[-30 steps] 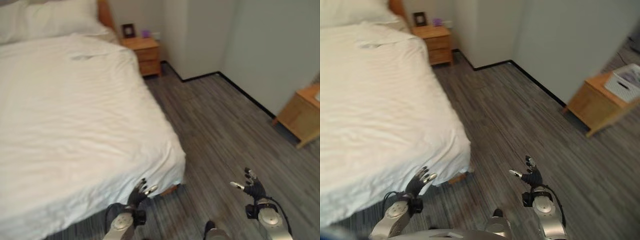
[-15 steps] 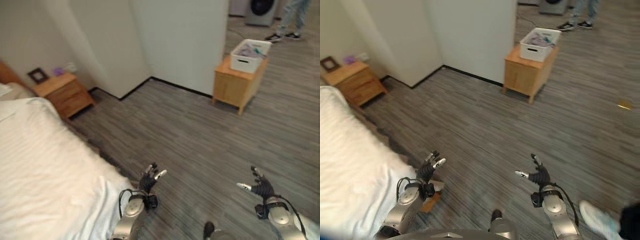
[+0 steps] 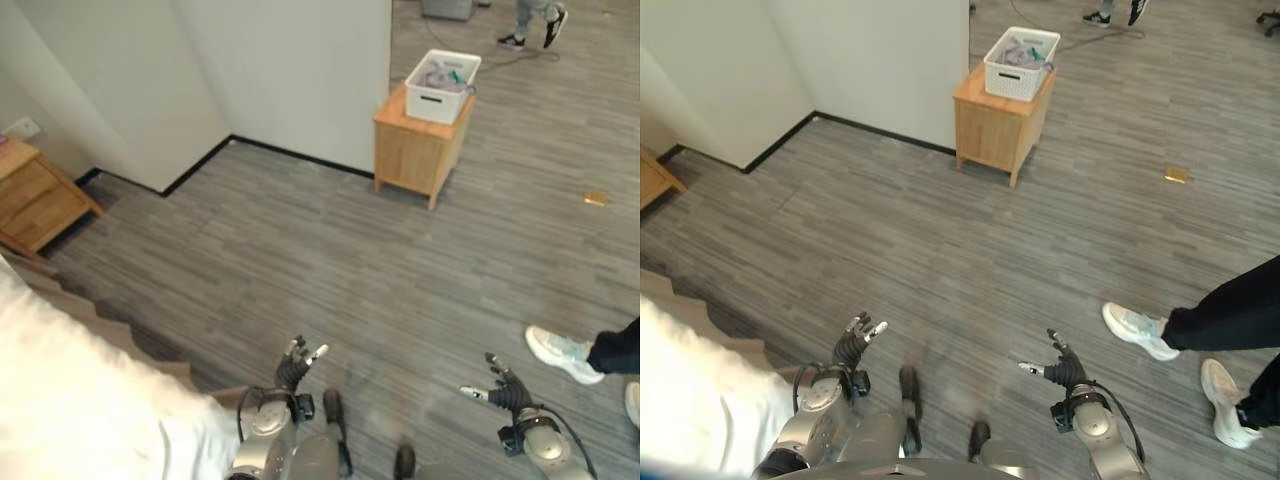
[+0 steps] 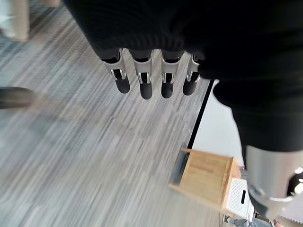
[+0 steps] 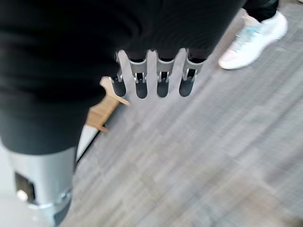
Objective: Making the bed.
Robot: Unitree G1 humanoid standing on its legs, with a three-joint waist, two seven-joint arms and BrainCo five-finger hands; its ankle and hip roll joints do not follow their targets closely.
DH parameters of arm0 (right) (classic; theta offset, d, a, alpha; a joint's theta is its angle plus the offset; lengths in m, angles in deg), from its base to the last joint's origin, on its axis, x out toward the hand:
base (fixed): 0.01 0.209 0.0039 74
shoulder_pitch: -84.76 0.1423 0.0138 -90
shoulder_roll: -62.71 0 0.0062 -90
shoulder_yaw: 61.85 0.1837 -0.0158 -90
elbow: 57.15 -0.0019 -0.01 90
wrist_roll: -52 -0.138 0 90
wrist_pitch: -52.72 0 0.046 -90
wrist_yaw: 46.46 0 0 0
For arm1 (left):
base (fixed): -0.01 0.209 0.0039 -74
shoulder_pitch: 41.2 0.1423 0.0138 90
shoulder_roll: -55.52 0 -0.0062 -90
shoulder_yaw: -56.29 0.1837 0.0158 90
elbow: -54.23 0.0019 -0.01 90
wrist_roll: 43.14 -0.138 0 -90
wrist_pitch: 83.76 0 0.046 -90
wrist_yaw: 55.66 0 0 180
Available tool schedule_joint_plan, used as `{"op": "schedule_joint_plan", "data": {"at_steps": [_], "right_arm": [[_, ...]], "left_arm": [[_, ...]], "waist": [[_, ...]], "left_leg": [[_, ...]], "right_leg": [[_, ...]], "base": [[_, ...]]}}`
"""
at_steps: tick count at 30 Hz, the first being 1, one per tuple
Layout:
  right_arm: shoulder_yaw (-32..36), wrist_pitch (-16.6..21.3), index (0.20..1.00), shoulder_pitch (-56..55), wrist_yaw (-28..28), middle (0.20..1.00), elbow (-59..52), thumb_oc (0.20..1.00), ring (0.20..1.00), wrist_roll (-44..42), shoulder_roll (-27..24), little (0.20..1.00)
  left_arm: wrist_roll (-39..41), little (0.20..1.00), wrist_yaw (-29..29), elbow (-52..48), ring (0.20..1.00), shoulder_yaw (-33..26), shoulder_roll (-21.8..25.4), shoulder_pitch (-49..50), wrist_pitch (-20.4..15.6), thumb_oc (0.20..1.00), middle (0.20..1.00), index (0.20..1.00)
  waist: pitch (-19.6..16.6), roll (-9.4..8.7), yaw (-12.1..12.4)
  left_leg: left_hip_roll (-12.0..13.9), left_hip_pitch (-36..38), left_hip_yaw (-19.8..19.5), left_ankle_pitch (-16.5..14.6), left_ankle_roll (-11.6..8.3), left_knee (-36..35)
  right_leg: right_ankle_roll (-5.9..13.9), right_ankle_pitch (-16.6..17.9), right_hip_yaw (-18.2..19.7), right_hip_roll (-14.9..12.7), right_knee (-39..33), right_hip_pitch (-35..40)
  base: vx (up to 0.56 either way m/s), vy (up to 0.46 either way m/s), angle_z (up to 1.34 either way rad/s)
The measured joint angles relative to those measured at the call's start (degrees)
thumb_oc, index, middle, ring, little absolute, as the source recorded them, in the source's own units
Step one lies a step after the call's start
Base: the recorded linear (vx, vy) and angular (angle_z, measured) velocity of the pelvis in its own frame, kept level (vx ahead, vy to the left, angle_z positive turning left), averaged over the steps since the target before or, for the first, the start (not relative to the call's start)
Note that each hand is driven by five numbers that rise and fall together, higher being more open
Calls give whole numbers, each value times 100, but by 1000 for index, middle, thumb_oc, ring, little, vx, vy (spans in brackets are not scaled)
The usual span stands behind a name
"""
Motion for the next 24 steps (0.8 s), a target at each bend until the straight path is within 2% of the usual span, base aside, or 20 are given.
{"op": "schedule_joint_plan", "data": {"at_steps": [1, 2, 3, 4, 6, 7, 8, 9, 10, 13, 14, 15, 16, 17, 18, 19, 20, 21, 22, 24], "right_arm": [[4, -4, 1000, -7, 2, 1000, -12, 1000, 1000, 24, 25, 1000], [-23, -27, 1000, -25, 11, 1000, -6, 1000, 1000, 35, 158, 1000], [-36, -21, 1000, -44, 10, 1000, -2, 1000, 1000, 44, 239, 1000], [-69, -20, 1000, -112, 4, 1000, -22, 1000, 1000, 64, 361, 1000], [-69, -25, 1000, -114, -3, 1000, -34, 1000, 1000, 82, 450, 1000], [-77, -39, 1000, -114, -4, 1000, -28, 1000, 1000, 87, 485, 1000], [-69, -44, 1000, -93, -18, 1000, -51, 1000, 1000, 87, 499, 1000], [-73, -50, 1000, -103, -32, 1000, -69, 1000, 1000, 88, 499, 1000], [-73, -52, 1000, -45, -40, 1000, -73, 1000, 1000, 88, 516, 1000], [-76, -51, 1000, 42, -70, 1000, -117, 1000, 1000, 83, 488, 1000], [-84, -48, 1000, 110, -100, 1000, -121, 1000, 1000, 81, 491, 1000], [-138, -46, 1000, 269, -114, 1000, -123, 1000, 1000, 81, 487, 1000], [-181, -46, 1000, 446, -123, 1000, -131, 1000, 1000, 81, 489, 1000], [-182, -43, 1000, 517, -145, 1000, -136, 1000, 1000, 82, 490, 1000], [-181, -41, 1000, 532, -177, 1000, -138, 1000, 1000, 82, 490, 1000], [-80, -134, 1000, 343, -334, 1000, -209, 1000, 1000, 83, 481, 1000], [-6, -137, 1000, 315, -364, 1000, -199, 1000, 1000, 89, 459, 1000], [7, -131, 1000, 449, -388, 1000, -199, 1000, 1000, 91, 423, 1000], [53, -115, 1000, 510, -403, 1000, -215, 1000, 1000, 95, 379, 1000], [102, -106, 1000, 823, -399, 1000, -73, 1000, 1000, 100, 365, 1000]], "left_arm": [[1, 1000, -13, -73, 1000, -3, 10, -13, 4, 1000, 1000, 1000], [1, 1000, -30, -119, 1000, -15, 76, -13, 5, 1000, 1000, 1000], [1, 1000, -39, -169, 1000, -17, 118, -6, 6, 1000, 1000, 1000], [0, 1000, -46, -293, 1000, 3, 198, -8, 0, 1000, 1000, 1000], [1, 1000, -47, -341, 1000, 19, 228, -84, 2, 1000, 1000, 1000], [-5, 1000, -82, -427, 1000, 91, 282, -178, -2, 1000, 1000, 1000], [-6, 1000, -124, -427, 1000, 120, 329, -274, 7, 1000, 1000, 1000], [-17, 1000, -152, -462, 1000, 194, 344, -318, -8, 1000, 1000, 1000], [-16, 1000, -191, -470, 1000, 190, 352, -305, -1, 1000, 1000, 1000], [-15, 1000, -243, -487, 1000, 140, 341, -303, 2, 1000, 1000, 1000], [-15, 1000, -246, -505, 1000, 85, 300, -287, 1, 1000, 1000, 1000], [-14, 1000, -263, -534, 1000, -41, 303, -270, -1, 1000, 1000, 1000], [-14, 1000, -272, -548, 1000, -125, 347, -254, -3, 1000, 1000, 1000], [-13, 1000, -279, -558, 1000, -181, 356, -242, -3, 1000, 1000, 1000], [-12, 1000, -280, -609, 1000, -192, 410, -221, -4, 1000, 1000, 1000], [0, 1000, -281, -756, 1000, -185, 105, -244, -9, 1000, 1000, 1000], [1, 1000, -280, -911, 1000, -32, 108, -232, -56, 1000, 1000, 1000], [3, 1000, -280, -1125, 1000, -9, 186, -17, -51, 1000, 1000, 1000], [4, 1000, -290, -1159, 1000, 10, 254, 70, -48, 1000, 1000, 1000], [4, 1000, -255, -1167, 1000, -156, 342, 270, -45, 1000, 1000, 1000]], "waist": [[-28, 46, -6], [-42, -102, 20], [-71, -188, 14], [-195, -338, -22], [-229, -371, -17], [-232, -452, -26], [-224, -450, -76], [-182, -367, -134], [-146, -319, -130], [-102, -245, -219], [-55, -203, -251], [11, -163, -251], [77, -217, -197], [105, -317, -176], [126, -470, -173], [187, -461, -268], [233, -464, -321], [310, -452, -175], [306, -396, -208], [325, -306, -41]], "left_leg": [[-93, 109, 77, 122, 172, 11], [-286, 305, 200, -42, 399, -3], [-388, 400, 267, -156, 561, -3], [-546, 480, 290, -327, 696, -1], [-590, 550, 295, -313, 816, 35], [-678, 583, 214, -437, 905, 37], [-706, 592, 128, -455, 931, 37], [-697, 703, -89, -609, 1066, 54], [-700, 784, -189, -653, 1054, 39], [-676, 913, -469, -673, 1037, 42], [-613, 975, -673, -712, 1005, 42], [-510, 989, -911, -762, 933, 40], [-461, 1024, -1133, -822, 862, 40], [-477, 1058, -1300, -899, 795, 38], [-546, 1088, -1481, -961, 704, 8], [-371, 850, -2518, -1112, 584, 259], [-256, 773, -2522, -1112, 489, 370], [-176, 816, -2553, -1147, 430, 482], [-161, 911, -2579, -1153, 402, 446], [24, 1067, -2548, -1129, 385, 182]], "right_leg": [[99, -47, 49, -102, -50, 102], [291, -145, 111, -330, 39, 252], [395, -287, 119, -461, 273, 239], [586, -525, 130, -620, 819, 48], [781, -774, 78, -832, 1916, -426], [945, -715, 230, -966, 3182, -1042], [1181, -488, 247, -1089, 4053, -1496], [1170, -528, 336, -1206, 4732, -2124], [1097, -557, 259, -1316, 4665, -2339], [919, -478, 47, -1426, 3343, -2448], [822, -403, 4, -1292, 2672, -2377], [696, -169, 92, -996, 1617, -2318], [628, 284, 336, -681, 590, -2244], [646, 511, 513, -568, -25, -2108], [645, 587, 681, -585, -284, -1985], [914, 717, 1609, -174, 171, -1848], [594, 752, 1547, -88, 301, -1666], [149, 734, 1585, 135, 739, -1634], [10, 928, 1472, 189, 760, -1597], [-183, 705, 1156, 227, 724, -1465]], "base": [[325, 75, -25], [249, 92, -25], [148, 67, -22], [263, 154, -10], [140, 124, 6], [149, 61, 26], [265, -8, 57], [277, -14, 65], [229, -52, 77], [210, -80, 72], [223, -125, 83], [210, -120, 100], [263, -132, 109], [326, -195, 107], [290, -218, 225], [233, -269, 326], [160, -235, 386], [253, -311, 272], [185, -206, 176], [154, -173, 76]]}}
